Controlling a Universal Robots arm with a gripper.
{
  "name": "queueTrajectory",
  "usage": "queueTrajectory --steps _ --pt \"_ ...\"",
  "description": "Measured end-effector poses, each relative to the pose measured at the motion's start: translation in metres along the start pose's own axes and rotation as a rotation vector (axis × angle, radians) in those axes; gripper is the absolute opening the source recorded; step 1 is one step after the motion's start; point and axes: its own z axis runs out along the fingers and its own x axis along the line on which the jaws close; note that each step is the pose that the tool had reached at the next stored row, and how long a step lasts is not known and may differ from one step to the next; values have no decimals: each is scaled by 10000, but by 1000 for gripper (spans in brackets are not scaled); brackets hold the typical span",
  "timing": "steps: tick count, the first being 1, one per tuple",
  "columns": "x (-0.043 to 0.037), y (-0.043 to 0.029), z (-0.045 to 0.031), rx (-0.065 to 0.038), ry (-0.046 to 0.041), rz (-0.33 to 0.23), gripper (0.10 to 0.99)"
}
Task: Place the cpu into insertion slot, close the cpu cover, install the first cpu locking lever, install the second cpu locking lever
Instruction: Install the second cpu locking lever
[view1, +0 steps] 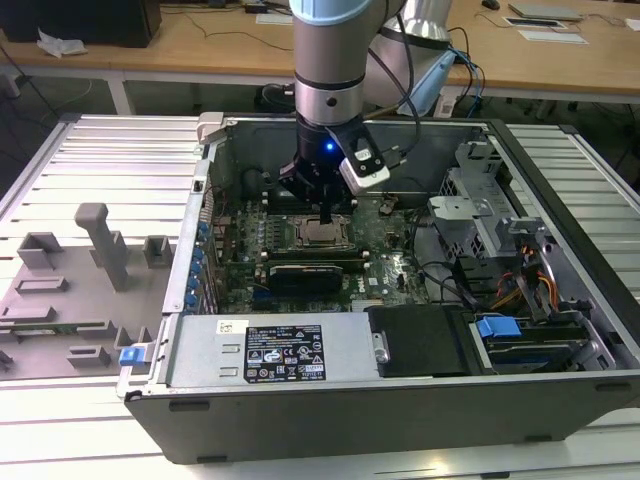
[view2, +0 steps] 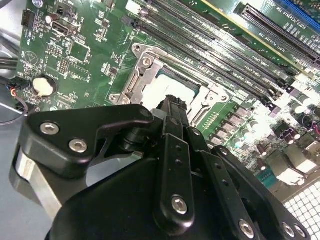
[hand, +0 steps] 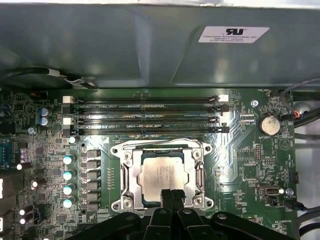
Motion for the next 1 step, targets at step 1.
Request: queueTrajectory --steps 1 --pt "0 0 0 0 0 0 106"
